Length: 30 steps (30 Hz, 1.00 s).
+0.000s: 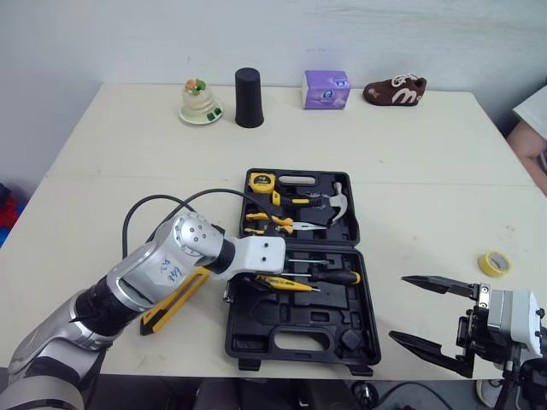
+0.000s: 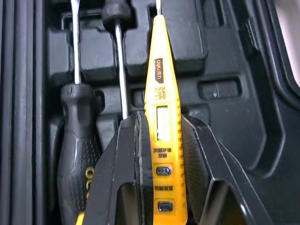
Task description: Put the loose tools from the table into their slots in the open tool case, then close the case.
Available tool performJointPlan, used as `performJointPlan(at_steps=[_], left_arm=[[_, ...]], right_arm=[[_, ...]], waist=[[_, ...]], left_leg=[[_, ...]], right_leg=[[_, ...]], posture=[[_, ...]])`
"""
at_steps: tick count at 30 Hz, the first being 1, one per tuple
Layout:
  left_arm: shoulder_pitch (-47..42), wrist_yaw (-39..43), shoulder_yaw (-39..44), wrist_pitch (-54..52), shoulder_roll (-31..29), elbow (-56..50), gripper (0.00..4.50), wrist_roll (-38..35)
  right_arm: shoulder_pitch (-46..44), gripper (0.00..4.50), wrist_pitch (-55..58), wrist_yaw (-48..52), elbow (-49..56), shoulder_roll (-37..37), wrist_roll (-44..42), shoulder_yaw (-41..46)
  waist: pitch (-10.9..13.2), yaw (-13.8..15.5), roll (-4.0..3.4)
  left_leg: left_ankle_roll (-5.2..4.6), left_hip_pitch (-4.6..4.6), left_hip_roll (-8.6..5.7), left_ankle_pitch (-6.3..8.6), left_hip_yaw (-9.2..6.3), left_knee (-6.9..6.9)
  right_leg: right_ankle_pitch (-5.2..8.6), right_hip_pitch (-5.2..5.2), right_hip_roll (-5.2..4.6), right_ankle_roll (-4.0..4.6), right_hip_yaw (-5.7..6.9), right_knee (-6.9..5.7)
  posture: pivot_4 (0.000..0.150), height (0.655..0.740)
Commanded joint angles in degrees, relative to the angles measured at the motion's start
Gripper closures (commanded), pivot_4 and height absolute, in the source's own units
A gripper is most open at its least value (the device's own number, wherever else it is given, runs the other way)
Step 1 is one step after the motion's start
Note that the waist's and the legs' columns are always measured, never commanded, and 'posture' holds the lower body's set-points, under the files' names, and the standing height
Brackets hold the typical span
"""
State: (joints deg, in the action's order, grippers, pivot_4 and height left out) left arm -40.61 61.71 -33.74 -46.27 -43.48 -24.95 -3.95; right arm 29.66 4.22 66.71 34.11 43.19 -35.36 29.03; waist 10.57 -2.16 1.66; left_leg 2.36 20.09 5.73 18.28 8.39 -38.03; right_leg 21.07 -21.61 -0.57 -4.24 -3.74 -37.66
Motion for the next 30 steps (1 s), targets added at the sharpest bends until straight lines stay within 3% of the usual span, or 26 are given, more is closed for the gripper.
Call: performJointPlan(at_steps=[1, 15, 17, 21, 30], left_arm=[[-0.51, -0.5, -1.43, -3.05, -1.28, -2.09, 3.97, 2.49], [0.43, -1.23, -2.81, -2.52, -0.41, -1.65, 3.97, 4.13], [0.9, -1.35, -2.65, -1.56, -0.13, -1.83, 2.94, 4.08], [1.08, -0.41, 0.14, 0.9, 0.61, -2.19, 1.4, 2.1], [7.46, 1.11, 13.71, 16.75, 5.66, 2.2, 1.4, -8.04]], right_arm=[[0.47, 0.0, -0.51, -0.47, 1.96, -0.52, -0.46, 0.79], [-1.04, 0.0, -0.78, -1.27, 1.33, -0.74, 0.71, -1.32], [-1.0, 0.0, -0.75, -1.17, 1.26, -0.8, 0.74, -1.28], [-0.95, 0.0, -0.72, -0.93, 1.07, -0.69, 0.75, -1.09], [-0.9, 0.0, -0.74, -0.14, -0.65, -0.45, 0.84, -0.62]], waist=[[0.0, 0.11, 0.0], [-0.01, 0.52, -0.01], [-0.01, 0.54, -0.01], [-0.01, 0.56, -0.01], [-0.01, 0.54, -0.01]], left_leg=[[0.0, -0.01, 0.0, 0.0, 0.0, 0.0], [-0.06, -0.04, -0.04, -0.06, 0.0, -0.09], [-0.07, -0.04, -0.05, -0.06, 0.0, -0.09], [-0.07, -0.02, -0.04, -0.06, -0.01, -0.08], [-0.03, 0.0, 0.04, -0.03, -0.01, -0.08]], right_leg=[[0.0, 0.0, 0.0, 0.0, -0.01, -0.01], [-0.03, 0.03, -0.04, -0.02, -0.03, -0.12], [-0.04, 0.04, -0.06, -0.02, -0.03, -0.13], [-0.03, 0.02, -0.07, -0.02, -0.03, -0.11], [0.0, 0.0, -0.09, 0.03, 0.01, -0.1]], posture=[[0.15, 0.74], [0.15, 0.74], [0.15, 0.74], [0.15, 0.74], [0.15, 0.74]])
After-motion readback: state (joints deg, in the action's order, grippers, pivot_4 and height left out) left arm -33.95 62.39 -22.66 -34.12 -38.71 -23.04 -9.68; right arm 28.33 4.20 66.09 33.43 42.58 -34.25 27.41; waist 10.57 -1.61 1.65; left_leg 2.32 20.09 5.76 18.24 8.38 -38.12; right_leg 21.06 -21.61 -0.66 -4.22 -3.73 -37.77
